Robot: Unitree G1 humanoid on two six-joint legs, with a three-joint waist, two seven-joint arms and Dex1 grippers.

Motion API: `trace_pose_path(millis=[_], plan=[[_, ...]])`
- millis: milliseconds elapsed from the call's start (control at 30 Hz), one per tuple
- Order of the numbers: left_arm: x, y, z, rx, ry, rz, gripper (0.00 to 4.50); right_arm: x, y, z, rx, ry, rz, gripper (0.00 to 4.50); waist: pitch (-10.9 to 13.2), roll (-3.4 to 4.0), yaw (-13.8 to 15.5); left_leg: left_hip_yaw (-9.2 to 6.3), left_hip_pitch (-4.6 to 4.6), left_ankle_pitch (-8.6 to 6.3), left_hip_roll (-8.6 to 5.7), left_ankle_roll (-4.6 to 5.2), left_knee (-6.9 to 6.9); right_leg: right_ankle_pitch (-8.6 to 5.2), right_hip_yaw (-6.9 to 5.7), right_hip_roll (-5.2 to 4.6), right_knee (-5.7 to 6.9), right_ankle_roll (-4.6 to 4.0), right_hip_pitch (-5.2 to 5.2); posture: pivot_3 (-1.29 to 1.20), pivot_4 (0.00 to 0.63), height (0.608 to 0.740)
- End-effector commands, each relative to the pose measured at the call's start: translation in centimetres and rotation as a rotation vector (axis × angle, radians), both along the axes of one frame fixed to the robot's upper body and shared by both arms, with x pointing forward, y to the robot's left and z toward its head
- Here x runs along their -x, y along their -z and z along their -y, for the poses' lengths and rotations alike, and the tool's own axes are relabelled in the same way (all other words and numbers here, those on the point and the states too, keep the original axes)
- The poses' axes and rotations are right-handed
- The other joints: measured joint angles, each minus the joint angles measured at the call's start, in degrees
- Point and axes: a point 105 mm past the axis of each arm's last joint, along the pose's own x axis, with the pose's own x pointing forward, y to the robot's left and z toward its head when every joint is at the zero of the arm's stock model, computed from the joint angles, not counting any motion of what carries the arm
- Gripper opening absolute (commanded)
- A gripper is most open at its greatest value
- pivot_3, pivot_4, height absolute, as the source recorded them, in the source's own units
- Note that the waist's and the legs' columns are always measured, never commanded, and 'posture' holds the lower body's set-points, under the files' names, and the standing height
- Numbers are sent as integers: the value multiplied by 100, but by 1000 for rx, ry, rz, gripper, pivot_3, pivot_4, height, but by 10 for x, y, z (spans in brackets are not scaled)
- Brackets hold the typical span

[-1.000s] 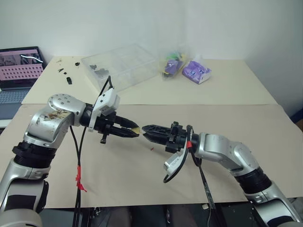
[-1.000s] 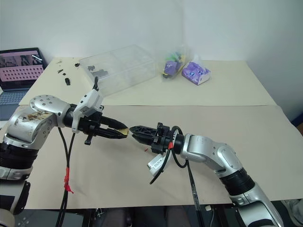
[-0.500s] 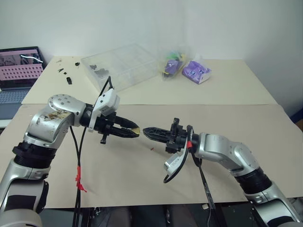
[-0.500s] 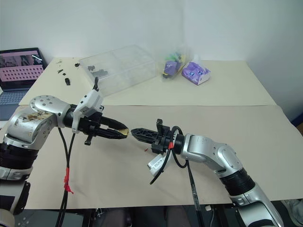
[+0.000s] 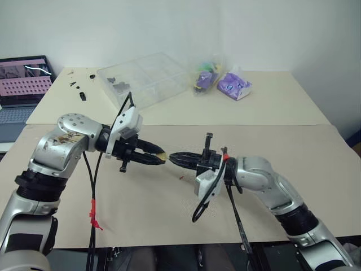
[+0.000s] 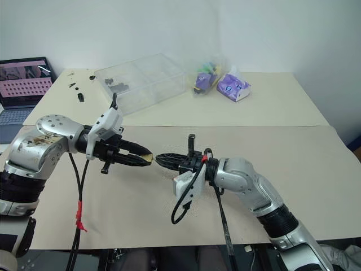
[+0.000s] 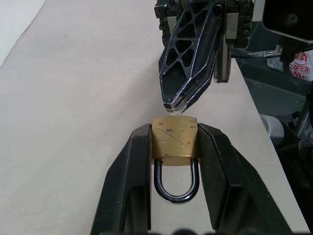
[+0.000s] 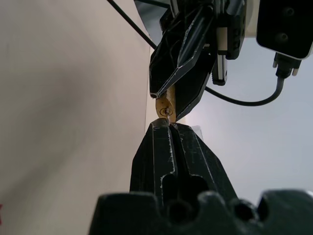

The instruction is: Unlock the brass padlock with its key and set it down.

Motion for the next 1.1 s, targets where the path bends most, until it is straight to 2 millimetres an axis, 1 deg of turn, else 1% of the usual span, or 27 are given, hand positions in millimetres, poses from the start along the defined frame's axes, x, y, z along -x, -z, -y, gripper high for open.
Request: trace_pose_path(millis=[33, 200, 500, 633, 767, 900, 967, 1000, 1033, 1067, 1100], plan=[[3, -10, 3, 8, 16, 53, 851, 9, -13, -5, -47, -35, -53, 44, 0, 0, 1, 0, 0, 0, 0, 0, 0, 0, 0, 0, 0, 0, 0, 0, 150, 740], [3, -11, 2, 9, 12, 54, 851, 11, -12, -6, -66, -34, -150, 44, 0, 0, 8, 1, 0, 0, 0, 0, 0, -1, 0, 0, 0, 1, 0, 0, 150, 740], [2, -11, 3, 12, 9, 57, 851, 9, -12, -7, -75, -19, -233, 44, 0, 0, 10, 1, 0, 0, 0, 0, 0, -1, 0, 1, 0, 2, -1, 0, 150, 740], [1, -11, 3, 13, 6, 60, 851, 9, -12, -8, -90, -15, -302, 44, 0, 0, 12, 1, -1, 0, 0, 0, 0, -1, -1, 1, 0, 2, -1, 0, 150, 740], [1, -12, 3, 13, 5, 61, 851, 7, -12, -8, -78, -6, -296, 44, 0, 0, 14, 1, -1, 0, 0, 0, 0, -1, -1, 1, 1, 2, -1, 0, 150, 740], [0, -12, 3, 13, 3, 62, 851, 7, -14, -8, -58, -1, -210, 44, 0, 0, 14, 1, -1, 0, 0, 0, 0, -3, -1, 1, 0, 5, -2, 0, 150, 740], [0, -12, 3, 13, 2, 63, 851, 7, -15, -7, -42, 1, -139, 630, 0, 0, 14, 1, -1, 0, 0, 0, 0, -4, -1, 1, 0, 7, -2, 0, 150, 740], [0, -12, 3, 13, 1, 63, 851, 6, -15, -7, -44, 6, -138, 886, 0, 0, 13, 1, -1, 0, 0, 0, 0, -4, -1, 1, 0, 7, -3, 0, 150, 740], [0, -12, 3, 13, 1, 63, 851, 6, -14, -6, -48, 8, -141, 1048, 0, 0, 12, 1, -1, 0, 0, 0, 0, -4, -1, 1, 0, 7, -3, 0, 150, 740], [0, -11, 3, 13, 1, 63, 851, 5, -14, -6, -47, 14, -112, 1523, 0, 0, 11, 1, -1, 0, 0, 0, 0, -4, -1, 1, 0, 7, -3, 0, 150, 740], [1, -11, 3, 13, 1, 62, 851, 5, -15, -6, -48, 19, -84, 1862, 0, 0, 11, 1, -1, 0, 0, 0, 0, -4, -1, 1, 0, 7, -3, 0, 150, 740]])
